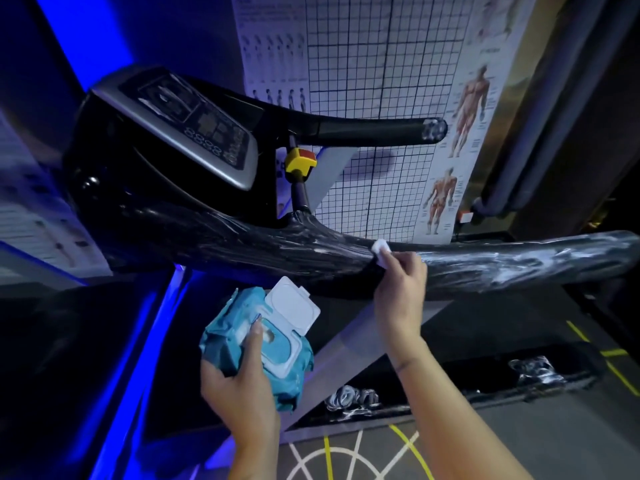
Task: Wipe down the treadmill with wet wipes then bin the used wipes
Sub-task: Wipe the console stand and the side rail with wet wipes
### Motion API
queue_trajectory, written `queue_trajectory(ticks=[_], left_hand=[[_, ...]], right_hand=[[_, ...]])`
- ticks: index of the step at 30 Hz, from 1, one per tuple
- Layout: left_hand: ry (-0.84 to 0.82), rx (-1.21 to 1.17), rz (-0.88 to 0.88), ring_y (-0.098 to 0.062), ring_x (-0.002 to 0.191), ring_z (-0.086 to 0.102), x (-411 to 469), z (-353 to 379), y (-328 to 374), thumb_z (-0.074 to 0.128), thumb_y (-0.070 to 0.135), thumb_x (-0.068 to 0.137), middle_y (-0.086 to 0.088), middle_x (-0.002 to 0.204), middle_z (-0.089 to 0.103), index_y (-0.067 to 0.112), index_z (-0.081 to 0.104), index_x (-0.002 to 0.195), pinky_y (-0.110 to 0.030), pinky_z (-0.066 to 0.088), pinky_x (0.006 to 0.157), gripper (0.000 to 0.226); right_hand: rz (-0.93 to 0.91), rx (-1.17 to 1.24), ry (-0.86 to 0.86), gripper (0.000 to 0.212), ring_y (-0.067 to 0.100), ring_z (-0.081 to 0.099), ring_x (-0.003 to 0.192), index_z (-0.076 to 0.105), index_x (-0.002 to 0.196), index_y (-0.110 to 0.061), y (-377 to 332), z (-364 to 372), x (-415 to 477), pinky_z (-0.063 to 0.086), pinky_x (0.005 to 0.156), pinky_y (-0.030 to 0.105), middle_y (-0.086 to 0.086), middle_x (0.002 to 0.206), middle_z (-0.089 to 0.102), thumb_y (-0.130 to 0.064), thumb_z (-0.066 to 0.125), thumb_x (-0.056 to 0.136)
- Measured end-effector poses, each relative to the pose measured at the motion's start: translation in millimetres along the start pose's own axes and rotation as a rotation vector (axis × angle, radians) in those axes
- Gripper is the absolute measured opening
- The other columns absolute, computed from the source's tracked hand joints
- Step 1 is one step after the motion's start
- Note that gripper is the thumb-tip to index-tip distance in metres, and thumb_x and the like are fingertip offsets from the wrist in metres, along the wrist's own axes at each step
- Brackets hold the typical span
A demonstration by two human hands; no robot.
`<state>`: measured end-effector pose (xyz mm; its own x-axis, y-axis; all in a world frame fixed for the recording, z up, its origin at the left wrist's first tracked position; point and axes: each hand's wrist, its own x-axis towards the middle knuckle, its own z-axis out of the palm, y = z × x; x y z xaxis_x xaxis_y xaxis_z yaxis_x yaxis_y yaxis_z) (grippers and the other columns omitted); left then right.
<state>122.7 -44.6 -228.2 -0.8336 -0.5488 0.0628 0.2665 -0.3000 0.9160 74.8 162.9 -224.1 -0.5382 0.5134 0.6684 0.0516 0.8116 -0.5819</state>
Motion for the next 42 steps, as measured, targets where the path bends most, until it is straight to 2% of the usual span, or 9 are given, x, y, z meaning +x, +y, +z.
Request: queue_trajectory(ticks=[3, 8, 15, 18, 21, 26, 30, 32, 42], left_hand=[[-0.008, 0.008, 0.023, -0.001, 0.1, 0.074, -14.2, 12.8, -2.9, 0.08, 0.001, 0.089, 0.02, 0.103, 0.079, 0.007, 0.071, 0.124, -0.013, 0.056, 0.076, 0.037], [0.028, 0.054, 0.091, 0.009, 0.094, 0.071, -42.6, 35.0, -10.1, 0.081, 0.001, 0.089, 0.036, 0.095, 0.074, 0.009, 0.07, 0.123, -0.011, 0.055, 0.078, 0.036], [0.169, 0.104, 0.02, -0.008, 0.106, 0.074, -80.3, 50.9, -24.9, 0.084, 0.011, 0.088, 0.014, 0.111, 0.076, 0.017, 0.071, 0.126, -0.039, 0.062, 0.09, 0.041], [0.18, 0.135, 0.009, -0.003, 0.106, 0.072, -98.7, 60.1, -29.0, 0.084, 0.011, 0.088, 0.017, 0.113, 0.073, 0.019, 0.069, 0.127, -0.027, 0.063, 0.084, 0.043], [0.203, 0.163, 0.012, -0.008, 0.107, 0.074, -113.8, 72.2, -33.7, 0.086, 0.017, 0.087, 0.008, 0.118, 0.076, 0.017, 0.07, 0.129, -0.042, 0.064, 0.091, 0.045], [0.259, 0.174, 0.033, -0.016, 0.11, 0.074, -133.8, 91.4, -37.9, 0.087, 0.019, 0.087, 0.001, 0.121, 0.076, 0.015, 0.07, 0.13, -0.053, 0.061, 0.096, 0.046], [0.267, 0.172, 0.023, -0.022, 0.11, 0.074, -156.4, 93.1, -44.5, 0.087, 0.018, 0.085, -0.003, 0.12, 0.076, 0.013, 0.071, 0.129, -0.049, 0.064, 0.088, 0.047], [0.261, 0.154, 0.002, -0.021, 0.109, 0.074, -164.0, 91.0, -48.7, 0.088, 0.018, 0.085, -0.002, 0.12, 0.076, 0.014, 0.071, 0.129, -0.051, 0.063, 0.091, 0.047], [0.555, 0.138, -0.036, -0.024, 0.108, 0.076, -171.8, 25.5, -66.1, 0.09, 0.034, 0.072, 0.002, 0.114, 0.08, 0.024, 0.079, 0.11, -0.057, 0.06, 0.096, 0.042]], right_hand=[[0.087, 0.02, 0.116, 0.029, 0.001, 0.047, 0.09, 0.069, 0.121, -0.002, -3.0, -9.1, 9.4, 0.047, 0.087, 0.026, -0.004, 0.097, 0.053, -0.01, 0.051, 0.099], [-0.179, 0.156, -0.023, 0.037, 0.023, 0.048, 0.096, 0.075, 0.113, -0.008, -26.6, 4.0, 4.3, 0.039, 0.085, 0.02, 0.01, 0.103, 0.062, 0.009, 0.056, 0.085], [0.102, 0.158, 0.039, 0.033, -0.002, 0.049, 0.098, 0.068, 0.113, -0.002, 92.2, -36.8, 16.9, 0.045, 0.094, 0.018, 0.002, 0.109, 0.052, 0.013, 0.058, 0.085], [0.258, 0.218, 0.109, 0.024, -0.004, 0.051, 0.089, 0.07, 0.107, -0.001, 102.8, -46.3, 27.2, 0.048, 0.088, 0.018, -0.002, 0.105, 0.051, 0.01, 0.06, 0.087], [0.098, 0.281, -0.044, 0.023, 0.013, 0.056, 0.096, 0.072, 0.111, -0.009, 82.3, -40.6, 22.3, 0.047, 0.093, 0.024, 0.004, 0.107, 0.058, -0.006, 0.061, 0.091], [-0.035, 0.279, -0.338, 0.03, 0.001, 0.058, 0.098, 0.065, 0.105, -0.033, 93.4, -55.6, 30.0, 0.051, 0.093, 0.031, -0.013, 0.106, 0.061, -0.059, 0.057, 0.093], [0.174, 0.296, -0.132, 0.006, 0.01, 0.053, 0.08, 0.072, 0.096, -0.017, 150.6, -77.2, 48.6, 0.046, 0.083, 0.028, -0.001, 0.088, 0.057, -0.022, 0.07, 0.093], [0.161, 0.339, -0.084, 0.023, 0.005, 0.054, 0.083, 0.073, 0.111, -0.009, 166.2, -88.4, 40.0, 0.041, 0.086, 0.01, 0.0, 0.097, 0.058, -0.001, 0.065, 0.092], [0.945, 0.863, -0.87, 0.018, 0.028, 0.062, 0.071, 0.067, 0.097, 0.004, 200.4, -77.3, -65.7, 0.055, 0.068, 0.037, 0.019, 0.08, 0.067, -0.014, 0.068, 0.095]])
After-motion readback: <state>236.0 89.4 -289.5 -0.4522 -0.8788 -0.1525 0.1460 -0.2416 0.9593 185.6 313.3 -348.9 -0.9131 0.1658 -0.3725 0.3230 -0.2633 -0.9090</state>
